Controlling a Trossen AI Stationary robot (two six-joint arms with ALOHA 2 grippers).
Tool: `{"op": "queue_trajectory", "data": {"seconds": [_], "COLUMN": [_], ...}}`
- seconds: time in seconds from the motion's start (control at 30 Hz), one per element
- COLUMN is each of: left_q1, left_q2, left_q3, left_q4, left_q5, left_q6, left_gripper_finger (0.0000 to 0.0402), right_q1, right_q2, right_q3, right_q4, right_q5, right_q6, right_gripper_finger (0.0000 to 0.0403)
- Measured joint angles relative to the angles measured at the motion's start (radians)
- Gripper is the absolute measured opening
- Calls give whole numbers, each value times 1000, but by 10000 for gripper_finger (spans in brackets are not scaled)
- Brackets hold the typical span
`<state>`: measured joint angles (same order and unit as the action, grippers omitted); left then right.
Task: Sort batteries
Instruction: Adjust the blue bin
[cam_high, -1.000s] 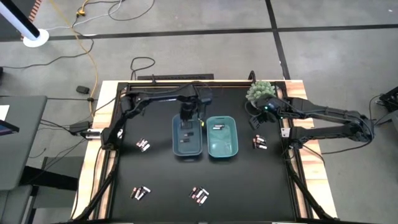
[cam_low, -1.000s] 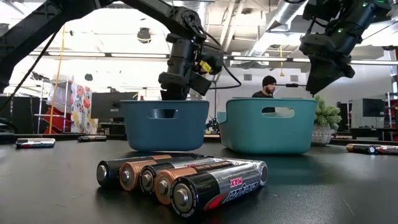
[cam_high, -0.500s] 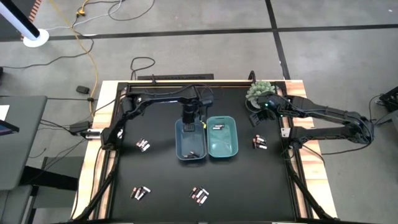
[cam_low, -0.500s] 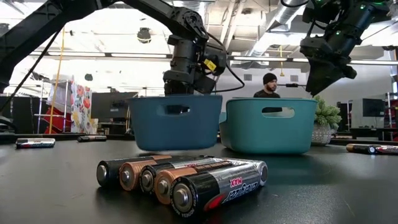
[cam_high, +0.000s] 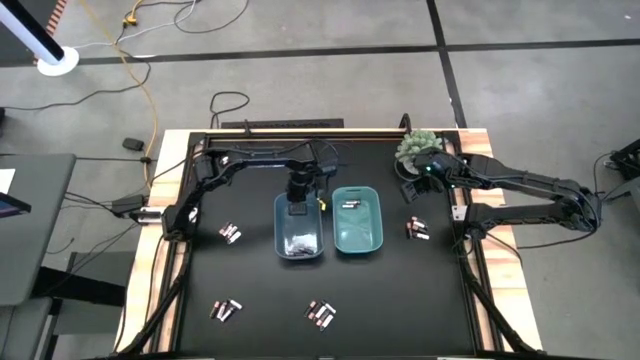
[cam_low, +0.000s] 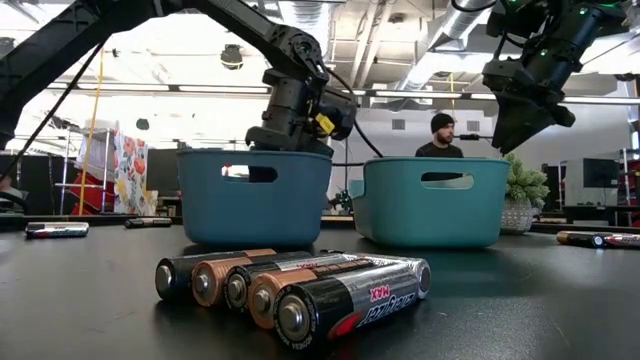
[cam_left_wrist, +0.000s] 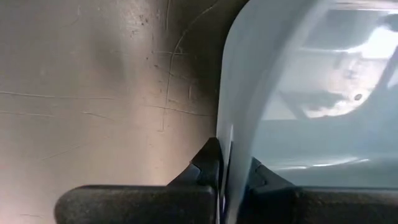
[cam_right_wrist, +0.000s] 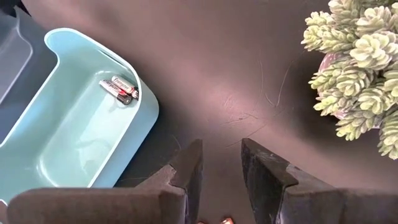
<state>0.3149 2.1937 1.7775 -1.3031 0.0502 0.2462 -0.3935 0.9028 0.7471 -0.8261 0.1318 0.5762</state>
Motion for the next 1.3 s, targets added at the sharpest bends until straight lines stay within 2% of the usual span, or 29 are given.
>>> {"op": "queue_trajectory", "data": {"seconds": [0.57, 1.17, 1.3], "left_q1": [45, 33, 32], "left_q2": [0, 0, 0], "left_q3": [14, 14, 14], "left_q4": [49, 62, 63], "left_q5": [-19, -33, -34], "left_q6": [56, 67, 66], "left_gripper_finger": [0, 0, 12], "right_q1": [0, 0, 0], "right_q2": [0, 0, 0], "right_q3": [0, 0, 0], "right_q4": [1, 1, 1], "right_q5": [0, 0, 0], "right_q6": [19, 26, 26], "right_gripper_finger": [127, 127, 127]}}
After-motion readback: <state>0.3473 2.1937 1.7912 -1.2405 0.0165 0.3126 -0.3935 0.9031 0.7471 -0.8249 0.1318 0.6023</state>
